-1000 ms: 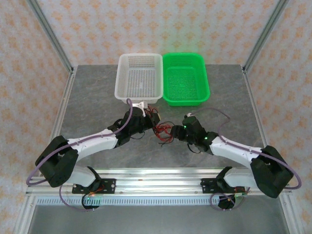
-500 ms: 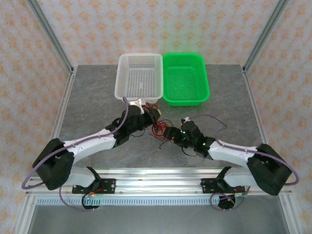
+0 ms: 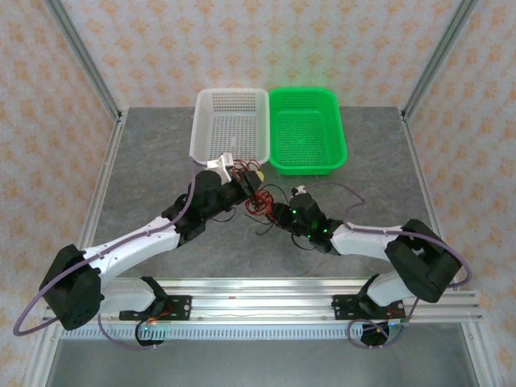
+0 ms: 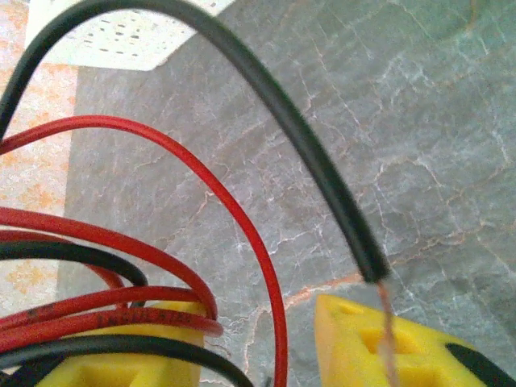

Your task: Untangle the cables

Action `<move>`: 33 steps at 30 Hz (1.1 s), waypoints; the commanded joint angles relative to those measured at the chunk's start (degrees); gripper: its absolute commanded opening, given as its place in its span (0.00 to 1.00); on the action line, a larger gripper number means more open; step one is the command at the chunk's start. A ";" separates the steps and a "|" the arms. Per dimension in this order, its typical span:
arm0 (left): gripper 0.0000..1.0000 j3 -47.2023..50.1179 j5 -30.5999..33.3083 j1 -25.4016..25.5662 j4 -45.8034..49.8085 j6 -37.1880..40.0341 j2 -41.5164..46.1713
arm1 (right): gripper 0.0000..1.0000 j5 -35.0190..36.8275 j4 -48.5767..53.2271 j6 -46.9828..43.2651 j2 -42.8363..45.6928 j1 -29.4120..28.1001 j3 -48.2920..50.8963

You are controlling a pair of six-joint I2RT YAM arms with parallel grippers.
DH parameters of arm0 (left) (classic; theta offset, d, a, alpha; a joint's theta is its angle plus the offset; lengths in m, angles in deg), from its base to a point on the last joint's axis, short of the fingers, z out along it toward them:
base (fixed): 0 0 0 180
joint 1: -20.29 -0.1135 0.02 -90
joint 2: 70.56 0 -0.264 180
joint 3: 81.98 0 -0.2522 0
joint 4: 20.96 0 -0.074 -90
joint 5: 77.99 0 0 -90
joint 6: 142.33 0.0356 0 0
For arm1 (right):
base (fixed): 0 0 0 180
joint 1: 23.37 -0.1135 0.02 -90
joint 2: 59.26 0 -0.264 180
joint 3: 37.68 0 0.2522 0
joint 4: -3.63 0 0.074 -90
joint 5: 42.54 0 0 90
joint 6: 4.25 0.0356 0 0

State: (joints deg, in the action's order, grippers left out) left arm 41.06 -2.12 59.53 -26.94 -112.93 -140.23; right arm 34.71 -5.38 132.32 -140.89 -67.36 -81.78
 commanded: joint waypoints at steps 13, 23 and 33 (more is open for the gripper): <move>0.00 -0.67 -0.06 -0.57 -4.69 -3.96 3.32 | 0.56 -1.59 -8.52 -6.50 6.99 0.04 4.32; 0.00 -1.63 -0.18 -0.57 -3.38 -4.14 5.03 | 0.11 2.06 -4.89 -10.42 3.84 -0.54 0.37; 0.00 0.31 2.34 -2.15 3.60 -1.52 7.66 | 0.12 23.39 23.25 -23.58 11.63 -0.73 -4.46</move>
State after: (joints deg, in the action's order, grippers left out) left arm 41.19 -0.61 58.00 -22.77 -115.27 -134.66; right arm 46.32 4.55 113.67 -131.01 -68.49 -85.72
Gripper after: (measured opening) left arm 0.113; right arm 0.123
